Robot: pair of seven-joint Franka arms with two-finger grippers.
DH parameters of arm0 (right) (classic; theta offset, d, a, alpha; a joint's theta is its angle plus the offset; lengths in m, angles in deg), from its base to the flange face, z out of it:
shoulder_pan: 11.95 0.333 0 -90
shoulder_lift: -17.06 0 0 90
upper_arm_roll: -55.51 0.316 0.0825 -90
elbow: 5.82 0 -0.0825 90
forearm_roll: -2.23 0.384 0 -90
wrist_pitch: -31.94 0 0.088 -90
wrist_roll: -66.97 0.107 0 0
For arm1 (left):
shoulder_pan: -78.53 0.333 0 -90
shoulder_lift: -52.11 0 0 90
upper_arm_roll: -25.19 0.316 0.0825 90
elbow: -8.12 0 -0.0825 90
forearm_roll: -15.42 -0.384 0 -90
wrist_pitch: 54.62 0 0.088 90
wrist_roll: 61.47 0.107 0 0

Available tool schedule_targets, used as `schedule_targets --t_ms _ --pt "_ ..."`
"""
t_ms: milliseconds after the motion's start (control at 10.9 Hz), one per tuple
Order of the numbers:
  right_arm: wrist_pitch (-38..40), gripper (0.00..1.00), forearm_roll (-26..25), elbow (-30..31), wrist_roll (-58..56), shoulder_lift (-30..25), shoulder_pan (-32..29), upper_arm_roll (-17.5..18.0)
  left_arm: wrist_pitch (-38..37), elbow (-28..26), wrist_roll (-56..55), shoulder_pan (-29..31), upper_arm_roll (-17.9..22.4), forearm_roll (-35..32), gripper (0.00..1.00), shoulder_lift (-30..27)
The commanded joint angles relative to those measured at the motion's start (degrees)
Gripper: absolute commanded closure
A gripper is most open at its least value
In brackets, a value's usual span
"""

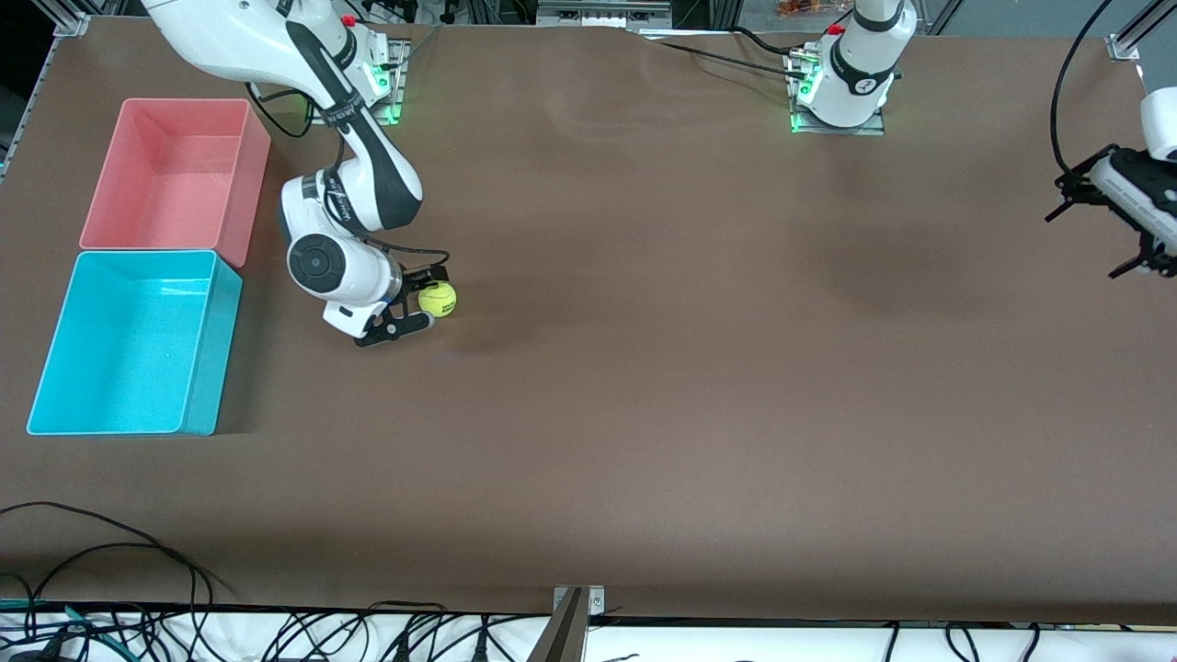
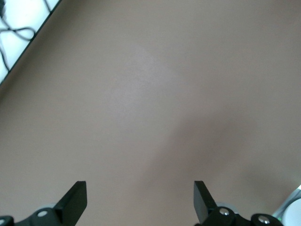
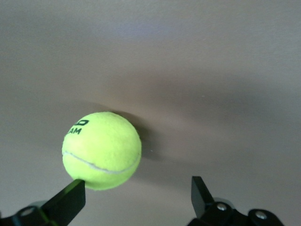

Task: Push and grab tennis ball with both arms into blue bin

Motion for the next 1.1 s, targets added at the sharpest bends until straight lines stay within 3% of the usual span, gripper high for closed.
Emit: schedule_targets --t_ms 0,459,1009 --pt "-3.16 0.0 0.53 0.12 1.47 1.23 0.44 0.52 -6.37 3.09 -22.69 -0.13 -2.3 -1.5 0.0 -1.62" --pt "-3.69 0.0 0.62 -1.55 3.05 1.41 1.23 1.65 -18.04 9.06 -58.84 -0.04 -5.82 -1.33 0.0 -1.79" --pt "-4.57 0.0 0.18 -5.76 6.48 5.62 2.9 1.75 -20.63 10.39 -61.62 0.31 -6.18 -0.54 0.0 -1.62"
